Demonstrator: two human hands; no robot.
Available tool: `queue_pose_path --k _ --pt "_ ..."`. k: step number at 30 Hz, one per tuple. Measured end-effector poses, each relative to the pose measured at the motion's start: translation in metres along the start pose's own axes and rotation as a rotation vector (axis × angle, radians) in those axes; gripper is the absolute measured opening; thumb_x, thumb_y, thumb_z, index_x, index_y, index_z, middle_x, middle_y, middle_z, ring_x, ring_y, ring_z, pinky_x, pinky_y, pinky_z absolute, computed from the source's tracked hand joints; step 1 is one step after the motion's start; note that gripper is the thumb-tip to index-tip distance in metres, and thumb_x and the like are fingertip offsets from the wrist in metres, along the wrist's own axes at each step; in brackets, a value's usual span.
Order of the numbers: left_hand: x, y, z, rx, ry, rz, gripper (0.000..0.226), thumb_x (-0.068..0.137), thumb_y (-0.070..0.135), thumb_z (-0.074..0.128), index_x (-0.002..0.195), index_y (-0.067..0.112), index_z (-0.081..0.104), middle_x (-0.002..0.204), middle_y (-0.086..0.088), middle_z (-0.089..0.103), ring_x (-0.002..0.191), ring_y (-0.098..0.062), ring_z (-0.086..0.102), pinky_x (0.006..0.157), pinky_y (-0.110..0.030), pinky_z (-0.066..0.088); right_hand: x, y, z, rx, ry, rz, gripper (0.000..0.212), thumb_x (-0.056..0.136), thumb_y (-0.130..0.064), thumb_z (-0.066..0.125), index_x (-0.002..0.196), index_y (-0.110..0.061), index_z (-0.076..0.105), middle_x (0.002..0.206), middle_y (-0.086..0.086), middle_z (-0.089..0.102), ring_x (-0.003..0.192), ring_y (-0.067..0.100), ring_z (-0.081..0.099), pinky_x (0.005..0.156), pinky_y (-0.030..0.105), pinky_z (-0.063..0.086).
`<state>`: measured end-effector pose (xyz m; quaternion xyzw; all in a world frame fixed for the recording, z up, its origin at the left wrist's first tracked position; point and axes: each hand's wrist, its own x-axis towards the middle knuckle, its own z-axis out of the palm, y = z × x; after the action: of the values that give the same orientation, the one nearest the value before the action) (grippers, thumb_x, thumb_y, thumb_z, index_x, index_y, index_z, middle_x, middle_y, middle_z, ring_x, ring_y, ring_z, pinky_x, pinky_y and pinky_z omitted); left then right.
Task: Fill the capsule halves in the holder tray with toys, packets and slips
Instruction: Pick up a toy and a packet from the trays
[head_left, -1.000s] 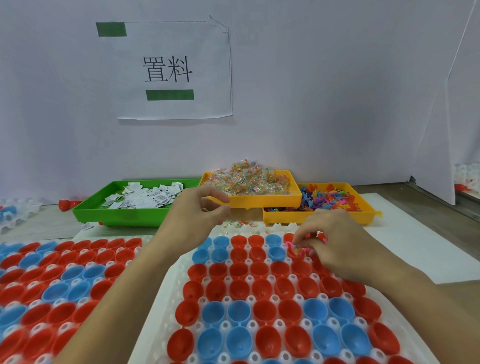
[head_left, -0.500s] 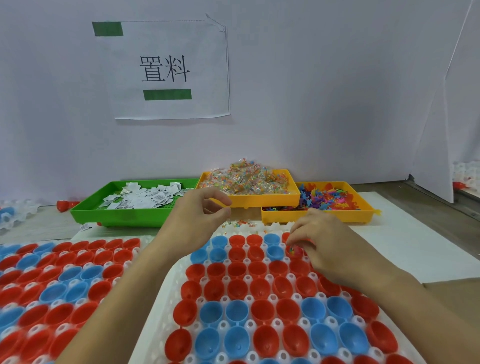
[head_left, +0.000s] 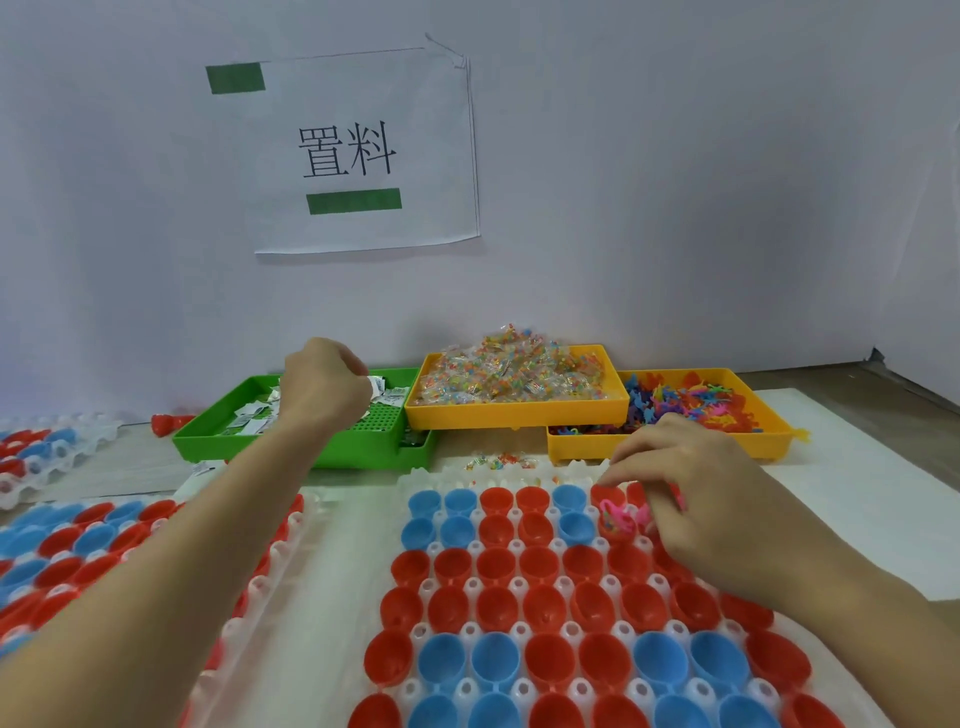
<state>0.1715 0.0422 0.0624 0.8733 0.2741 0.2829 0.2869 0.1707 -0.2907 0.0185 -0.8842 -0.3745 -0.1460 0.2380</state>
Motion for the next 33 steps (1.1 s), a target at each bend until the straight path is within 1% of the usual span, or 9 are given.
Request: queue_pose_path --k 3,6,9,11,17,21,26,28,33 --pt "0.028 -0.008 0.013 0.159 -0.075 0.024 0.017 0.084 0.0 0.061 0.093 0.006 0.074 0.102 -0.019 0.067 0.084 -0.032 0.061 0.072 -0.033 0.046 -0.001 0.0 0.0 0.021 0.022 0.002 0.036 0.091 -0.004 0.056 0.103 -0.03 0.078 0.101 -0.023 0.06 0.103 -0.002 0.05 0.082 0.007 0.038" --pt "0.05 -0.018 0.022 0.363 -0.156 0.039 0.013 0.087 0.008 0.066 0.097 -0.001 0.067 0.102 -0.021 0.067 0.086 -0.033 0.061 0.072 -0.036 0.05 -0.002 0.003 0.001 0.025 0.033 0.003 0.036 0.091 -0.004 0.055 0.103 -0.03 0.077 0.101 -0.021 0.061 0.102 -0.001 0.05 0.084 0.008 0.038" --pt "0.057 -0.026 0.026 0.589 -0.227 0.047 0.027 0.089 0.025 0.068 0.091 0.005 0.049 0.107 -0.019 0.063 0.084 -0.03 0.053 0.066 -0.033 0.043 -0.002 0.004 0.0 0.024 0.033 0.003 0.035 0.092 -0.005 0.055 0.104 -0.03 0.077 0.102 -0.021 0.061 0.102 -0.001 0.049 0.084 0.009 0.039" --pt "0.058 -0.029 0.03 0.643 -0.242 0.054 0.029 0.089 0.027 0.067 0.089 0.008 0.045 0.107 -0.019 0.062 0.08 -0.029 0.051 0.063 -0.031 0.04 -0.002 0.004 -0.001 0.029 0.034 0.0 0.035 0.092 -0.005 0.056 0.104 -0.03 0.077 0.101 -0.02 0.061 0.101 -0.001 0.048 0.083 0.009 0.039" --pt "0.062 -0.031 0.036 0.477 -0.182 0.083 0.012 0.085 0.008 0.066 0.095 0.001 0.067 0.1 -0.022 0.065 0.08 -0.034 0.061 0.068 -0.036 0.053 -0.002 0.003 -0.002 0.034 0.043 0.0 0.032 0.092 -0.008 0.057 0.102 -0.031 0.076 0.099 -0.021 0.061 0.101 0.0 0.048 0.082 0.011 0.041" --pt "0.059 -0.026 0.034 0.306 -0.164 0.097 0.013 0.084 0.016 0.077 0.09 0.005 0.073 0.097 -0.023 0.068 0.082 -0.033 0.063 0.073 -0.036 0.051 -0.003 0.003 -0.001 0.028 0.036 0.006 0.031 0.093 -0.008 0.057 0.102 -0.031 0.076 0.098 -0.022 0.061 0.102 0.0 0.048 0.083 0.011 0.041" --pt "0.052 -0.02 0.032 0.11 -0.104 0.075 0.017 0.094 0.012 0.064 0.103 0.003 0.075 0.101 -0.02 0.069 0.069 -0.018 0.055 0.075 -0.03 0.044 -0.002 0.002 0.0 0.038 0.037 0.009 0.031 0.093 -0.008 0.058 0.101 -0.031 0.076 0.097 -0.023 0.061 0.101 -0.003 0.049 0.081 0.011 0.04" --pt "0.05 -0.019 0.031 0.048 -0.104 0.062 0.018 0.095 0.012 0.063 0.105 0.002 0.075 0.109 -0.019 0.07 0.077 -0.018 0.053 0.078 -0.028 0.042 -0.002 0.002 0.0 0.042 0.043 0.011 0.031 0.092 -0.007 0.059 0.1 -0.031 0.076 0.097 -0.023 0.06 0.101 -0.003 0.05 0.081 0.01 0.04" --pt "0.046 -0.018 0.026 0.025 -0.117 0.069 0.021 0.097 0.013 0.061 0.109 0.003 0.074 0.113 -0.016 0.069 0.087 -0.02 0.055 0.079 -0.029 0.041 -0.003 0.001 0.0 0.045 0.043 0.012 0.03 0.093 -0.009 0.059 0.1 -0.033 0.076 0.097 -0.026 0.059 0.103 -0.005 0.05 0.081 0.008 0.039"
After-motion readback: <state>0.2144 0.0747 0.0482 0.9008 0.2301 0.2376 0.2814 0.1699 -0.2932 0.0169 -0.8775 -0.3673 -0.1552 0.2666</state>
